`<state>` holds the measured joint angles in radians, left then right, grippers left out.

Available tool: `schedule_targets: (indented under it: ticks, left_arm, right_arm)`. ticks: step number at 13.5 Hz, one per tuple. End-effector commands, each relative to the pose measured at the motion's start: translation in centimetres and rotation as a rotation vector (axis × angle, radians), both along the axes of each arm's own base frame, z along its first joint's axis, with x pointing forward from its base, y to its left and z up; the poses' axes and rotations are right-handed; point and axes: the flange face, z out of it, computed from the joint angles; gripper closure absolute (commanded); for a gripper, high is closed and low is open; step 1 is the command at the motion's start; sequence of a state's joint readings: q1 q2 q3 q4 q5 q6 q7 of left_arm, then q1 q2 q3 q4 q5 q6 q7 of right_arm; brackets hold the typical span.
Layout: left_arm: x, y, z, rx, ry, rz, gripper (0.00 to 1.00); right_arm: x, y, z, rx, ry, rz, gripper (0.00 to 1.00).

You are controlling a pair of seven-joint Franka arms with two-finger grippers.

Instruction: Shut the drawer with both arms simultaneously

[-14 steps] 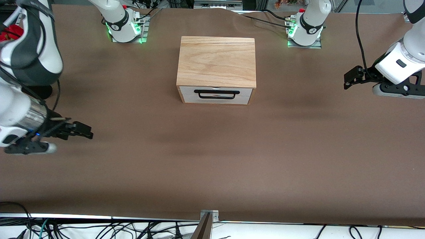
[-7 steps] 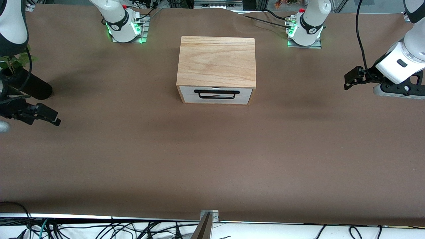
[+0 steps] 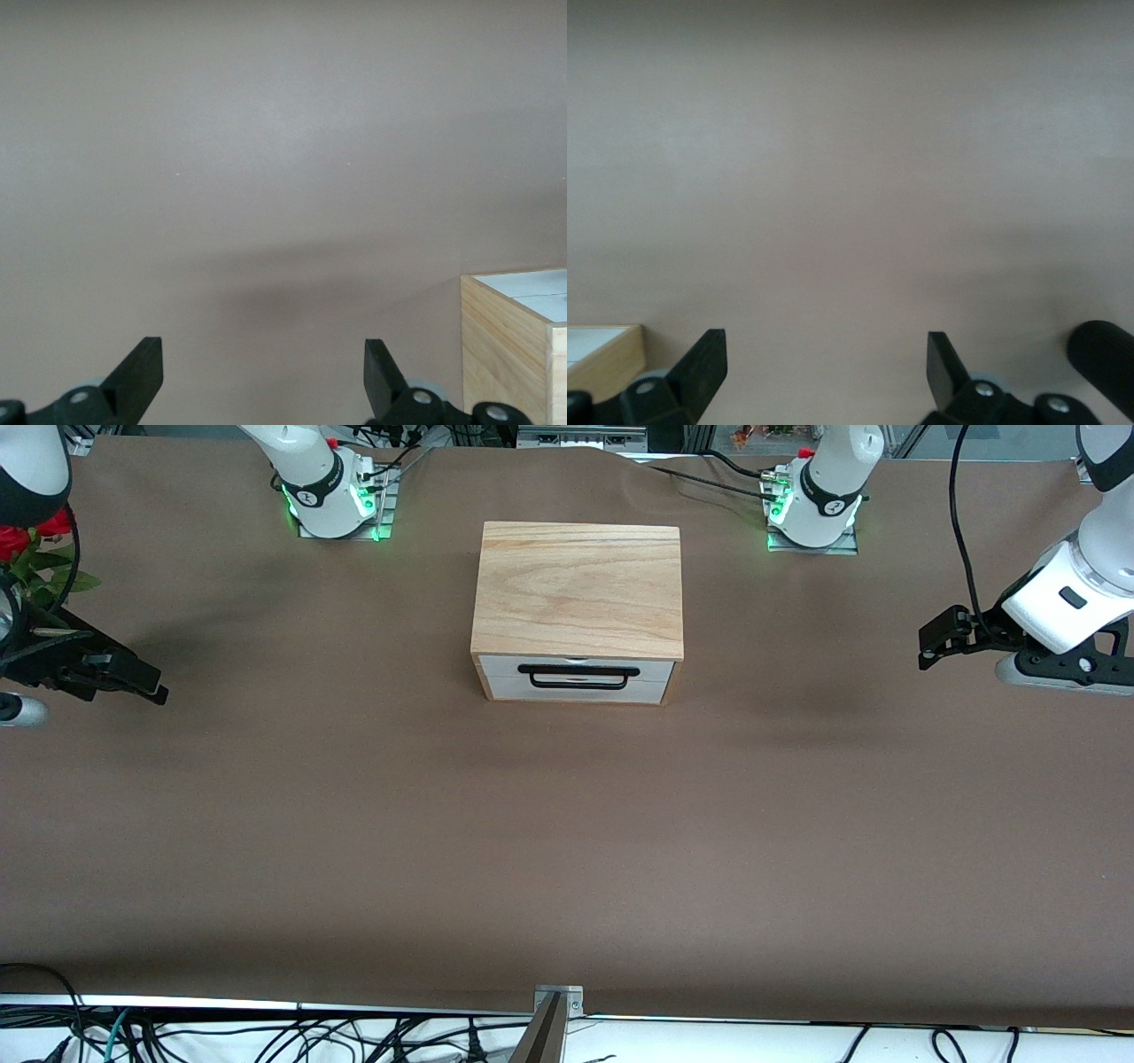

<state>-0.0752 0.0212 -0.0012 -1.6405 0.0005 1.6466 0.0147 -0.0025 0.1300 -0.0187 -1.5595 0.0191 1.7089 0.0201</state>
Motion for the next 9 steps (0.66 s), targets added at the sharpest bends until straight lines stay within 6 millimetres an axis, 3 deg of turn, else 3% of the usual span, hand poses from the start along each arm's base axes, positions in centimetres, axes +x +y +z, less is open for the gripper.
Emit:
schedule_targets:
  ticks: [1,9]
  left_arm:
    - [0.5,0.0,0.6,0.007,-0.009,-0.023,0.0]
    - [0.5,0.8,0.5,0.007,-0.002,-0.008,0.0]
  right_arm:
    - [-0.5,-0.3,0.1,-0.023,0.009,0.045,0.0]
    - [0.5,-0.6,0.7,-0.059,0.02,0.053,0.0]
